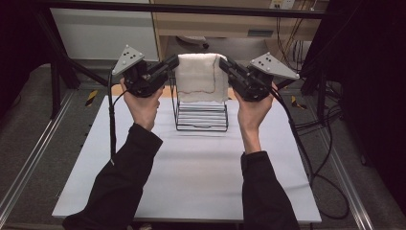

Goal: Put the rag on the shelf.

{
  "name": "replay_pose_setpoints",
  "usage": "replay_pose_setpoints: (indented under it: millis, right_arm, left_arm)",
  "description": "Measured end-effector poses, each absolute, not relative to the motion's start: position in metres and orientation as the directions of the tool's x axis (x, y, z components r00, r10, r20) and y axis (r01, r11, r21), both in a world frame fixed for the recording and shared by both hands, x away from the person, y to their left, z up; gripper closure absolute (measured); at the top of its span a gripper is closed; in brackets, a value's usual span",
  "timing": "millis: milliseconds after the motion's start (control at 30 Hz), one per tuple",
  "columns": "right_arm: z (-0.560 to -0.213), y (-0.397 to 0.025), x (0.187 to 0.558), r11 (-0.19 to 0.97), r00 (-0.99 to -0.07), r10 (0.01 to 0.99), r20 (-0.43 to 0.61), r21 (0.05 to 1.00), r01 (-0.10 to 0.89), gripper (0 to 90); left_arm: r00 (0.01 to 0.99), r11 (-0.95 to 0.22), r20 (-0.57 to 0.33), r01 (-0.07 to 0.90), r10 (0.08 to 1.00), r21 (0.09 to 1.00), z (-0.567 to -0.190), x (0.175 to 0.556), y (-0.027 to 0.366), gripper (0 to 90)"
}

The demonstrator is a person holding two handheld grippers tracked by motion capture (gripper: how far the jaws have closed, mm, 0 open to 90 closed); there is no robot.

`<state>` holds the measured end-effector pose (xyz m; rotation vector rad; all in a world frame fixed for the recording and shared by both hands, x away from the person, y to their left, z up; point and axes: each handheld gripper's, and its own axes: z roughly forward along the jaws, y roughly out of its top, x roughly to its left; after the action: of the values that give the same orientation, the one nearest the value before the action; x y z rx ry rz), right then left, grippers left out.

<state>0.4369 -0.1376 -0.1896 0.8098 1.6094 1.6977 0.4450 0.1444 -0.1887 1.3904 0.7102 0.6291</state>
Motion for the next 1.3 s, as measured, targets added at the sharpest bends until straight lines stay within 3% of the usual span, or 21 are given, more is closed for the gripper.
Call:
replay_pose_setpoints:
  millis: [500, 1300]
  right_arm:
    - [-0.163, -0.134, 0.461, -0.021, -0.579, 0.815, -0.015, 0.998, -0.055, 82.5]
    - [-0.153, -0.125, 0.502, -0.029, -0.565, 0.825, 0.001, 0.999, -0.04, 82.5]
  left_arm:
    - [0.625, 0.088, -0.08, 0.018, 0.776, 0.996, -0.165, 0.471, 0.144, 84.2]
    - [0.587, 0.078, -0.075, 0.021, 0.806, 0.997, -0.15, 0.509, 0.144, 84.2]
